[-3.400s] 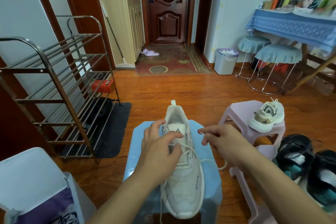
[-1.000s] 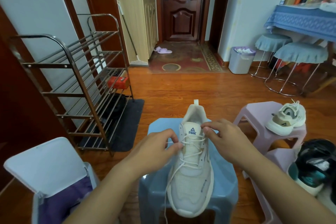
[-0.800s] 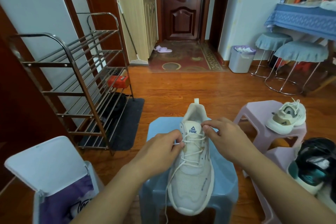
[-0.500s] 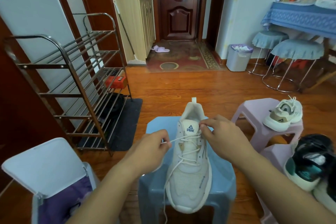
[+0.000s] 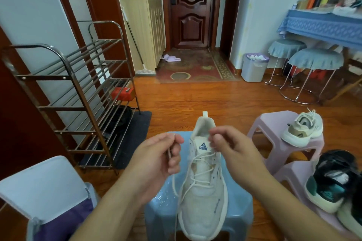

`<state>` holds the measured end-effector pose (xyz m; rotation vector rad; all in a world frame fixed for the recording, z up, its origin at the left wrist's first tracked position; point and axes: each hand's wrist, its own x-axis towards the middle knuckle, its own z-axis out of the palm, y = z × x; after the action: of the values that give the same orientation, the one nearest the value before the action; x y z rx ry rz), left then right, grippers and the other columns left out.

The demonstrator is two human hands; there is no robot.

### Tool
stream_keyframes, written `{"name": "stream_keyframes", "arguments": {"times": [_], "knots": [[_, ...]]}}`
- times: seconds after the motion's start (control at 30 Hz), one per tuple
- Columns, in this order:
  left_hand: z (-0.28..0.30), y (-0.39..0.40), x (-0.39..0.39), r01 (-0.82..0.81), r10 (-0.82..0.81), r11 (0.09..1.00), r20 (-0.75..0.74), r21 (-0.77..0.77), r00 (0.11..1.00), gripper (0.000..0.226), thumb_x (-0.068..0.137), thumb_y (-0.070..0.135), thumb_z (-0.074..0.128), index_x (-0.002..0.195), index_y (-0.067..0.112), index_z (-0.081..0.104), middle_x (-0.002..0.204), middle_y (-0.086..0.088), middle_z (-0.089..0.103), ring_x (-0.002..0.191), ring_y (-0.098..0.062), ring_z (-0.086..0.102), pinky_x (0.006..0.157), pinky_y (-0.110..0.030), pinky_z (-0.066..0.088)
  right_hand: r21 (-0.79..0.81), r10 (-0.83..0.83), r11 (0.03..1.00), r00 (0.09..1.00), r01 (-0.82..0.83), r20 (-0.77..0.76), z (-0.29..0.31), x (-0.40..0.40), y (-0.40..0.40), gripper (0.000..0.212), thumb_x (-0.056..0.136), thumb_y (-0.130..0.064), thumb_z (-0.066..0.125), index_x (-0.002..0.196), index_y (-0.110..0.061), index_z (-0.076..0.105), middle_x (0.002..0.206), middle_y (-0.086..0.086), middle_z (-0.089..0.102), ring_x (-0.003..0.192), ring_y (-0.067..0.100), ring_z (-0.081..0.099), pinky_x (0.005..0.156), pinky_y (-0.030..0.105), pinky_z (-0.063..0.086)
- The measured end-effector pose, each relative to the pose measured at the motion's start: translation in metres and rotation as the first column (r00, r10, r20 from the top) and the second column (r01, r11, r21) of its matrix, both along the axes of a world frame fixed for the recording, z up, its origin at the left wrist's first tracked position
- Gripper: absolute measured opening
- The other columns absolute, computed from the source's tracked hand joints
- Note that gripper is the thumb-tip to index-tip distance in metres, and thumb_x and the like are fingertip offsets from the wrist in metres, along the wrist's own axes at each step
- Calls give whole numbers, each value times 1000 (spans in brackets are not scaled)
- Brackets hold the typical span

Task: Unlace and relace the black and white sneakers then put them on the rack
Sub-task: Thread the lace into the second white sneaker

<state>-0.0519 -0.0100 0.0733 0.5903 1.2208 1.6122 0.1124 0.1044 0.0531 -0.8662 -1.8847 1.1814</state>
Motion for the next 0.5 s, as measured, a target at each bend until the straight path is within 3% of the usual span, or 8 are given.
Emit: {"name": "stream_keyframes", "arguments": {"times": [0.03,0.1,0.17,0.23,0.27,0.37,0.43,0.5], "knots": [[7,-1,8,32,-46,995,152,97,987,21,103,14,45,93,5,60,67,-6,44,49,-13,37,42,-22,30,-143,150,976,984,-162,-91,5,-4,-13,20,101,-28,56,119,-29,64,109,-9,73,107,5,66,100,40,52],[14,2,16,21,-101,971,333,237,937,20,104,17,41,95,9,57,65,-4,43,46,-12,38,39,-21,34,-308,444,825,881,-474,-166,10,-11,-36,32,100,-41,54,129,-30,59,118,-1,72,118,14,64,106,33,46],[14,8,9,-96,-24,955,394,282,919,20,106,19,39,95,12,55,65,-2,41,46,-11,36,38,-20,34,-365,613,722,788,-587,-56,12,-11,-44,31,99,-47,50,125,-33,58,96,2,76,100,17,69,88,26,47],[9,11,-9,-274,163,934,408,229,898,20,107,18,40,94,13,55,66,-1,43,49,-11,39,42,-21,37,-306,521,826,848,-473,98,9,-5,-34,28,99,-49,51,113,-31,66,64,-6,63,66,13,60,65,32,44],[4,12,-19,-349,259,921,397,174,881,20,106,16,41,94,13,57,68,-1,47,53,-12,44,47,-23,41,-207,406,907,892,-367,198,7,-1,-24,27,99,-48,52,103,-28,69,60,-6,57,58,10,53,60,35,43],[-12,13,-24,-382,377,924,174,-4,910,16,102,15,53,101,10,69,78,-1,62,77,-16,57,75,-30,50,154,75,976,903,-153,423,2,10,3,37,98,-47,50,83,-20,70,67,-2,63,61,10,56,63,37,47],[-17,17,-6,-289,289,957,29,-29,957,16,99,13,60,104,9,75,81,0,66,80,-17,54,77,-29,46,206,38,971,932,-119,360,1,7,5,26,98,-41,53,93,-28,74,82,-12,69,80,5,63,70,24,51],[-16,21,17,-148,148,989,-1,17,989,19,99,10,59,105,5,76,82,-11,66,79,-23,55,80,-33,48,22,162,986,977,-167,139,5,-3,-4,19,99,-28,58,111,-33,73,97,-10,74,91,7,68,81,25,57]]}}
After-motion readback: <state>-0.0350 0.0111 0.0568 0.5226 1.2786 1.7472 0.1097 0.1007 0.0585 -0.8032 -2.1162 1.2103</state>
